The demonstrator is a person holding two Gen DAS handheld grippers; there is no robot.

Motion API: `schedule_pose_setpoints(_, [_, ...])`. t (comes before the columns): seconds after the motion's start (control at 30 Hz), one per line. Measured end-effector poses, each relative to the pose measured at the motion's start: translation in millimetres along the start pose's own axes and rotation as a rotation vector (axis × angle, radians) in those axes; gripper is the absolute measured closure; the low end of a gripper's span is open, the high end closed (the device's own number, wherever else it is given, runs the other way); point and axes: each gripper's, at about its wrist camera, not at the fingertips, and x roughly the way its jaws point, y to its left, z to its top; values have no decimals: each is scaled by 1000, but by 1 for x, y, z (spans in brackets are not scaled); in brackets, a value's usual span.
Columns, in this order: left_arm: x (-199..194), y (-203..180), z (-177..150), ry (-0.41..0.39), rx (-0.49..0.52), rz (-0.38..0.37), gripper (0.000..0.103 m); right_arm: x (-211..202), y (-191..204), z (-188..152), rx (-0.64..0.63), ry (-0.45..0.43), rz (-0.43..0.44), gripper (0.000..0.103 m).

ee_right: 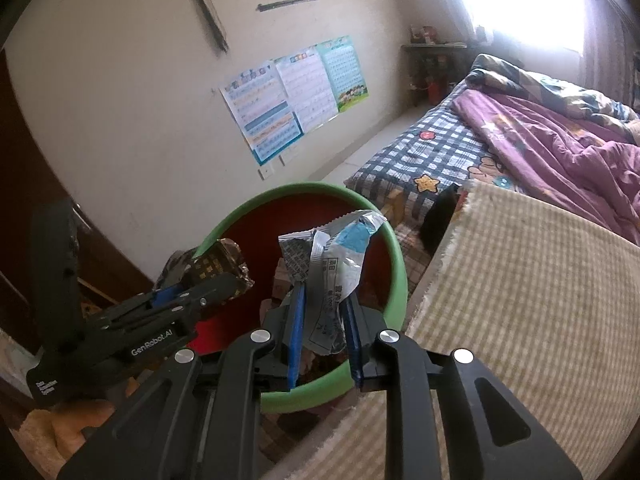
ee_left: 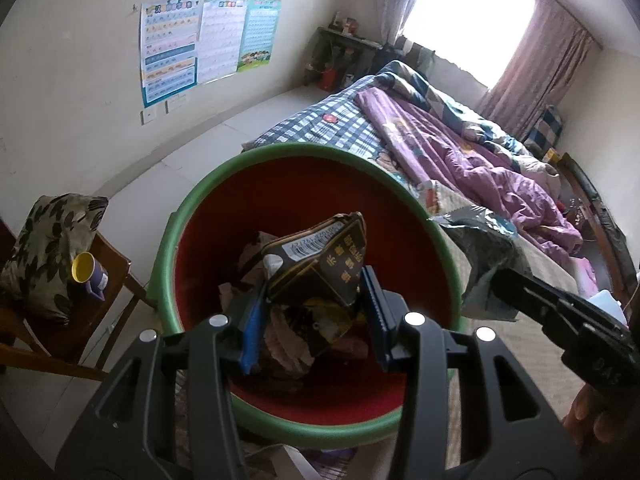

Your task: Collect trash

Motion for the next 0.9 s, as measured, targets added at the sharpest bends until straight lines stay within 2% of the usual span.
schedule_pose_setpoints(0.23, [6,9,0,11,-10,26,61,12,3,4,-26,9,21,75])
schedule_pose_setpoints(0.3, [7,11,-1,17,-16,32,56,15,5,4,-34,13,22,66])
schedule_pose_setpoints(0.33, [7,10,0,16,-20,33,52,14,6,4,-34,8,22,53])
schedule_pose_setpoints(0.37, [6,10,-1,10,-24,34,47,12,6,5,-33,-4,25,44])
schedule_pose_setpoints(0.43, [2,11,-2,-6,-27,38,42,5,7,4,-35,-35,36,40])
schedule_pose_setpoints(0.53, [-5,9,-3,-29,-28,37,33,-9,7,4,-42,-69,40,29])
schedule_pose_setpoints(0.63, [-17,4,-5,-72,-34,28,28,-29,7,2,-47,-121,50,19])
schedule_pose_setpoints(0.7, [-30,-2,-7,-108,-43,24,19,-46,6,-2,-56,-171,46,12])
schedule_pose_setpoints(0.73, [-35,-5,-8,-128,-46,20,19,-53,7,-2,-63,-194,41,8])
schedule_pose_setpoints(0.83, [-61,-18,-14,-222,-50,25,8,-80,8,-10,-103,-283,24,7])
schedule_pose_setpoints(0.9, [-75,-28,-18,-268,-34,26,6,-96,9,-15,-128,-321,12,7])
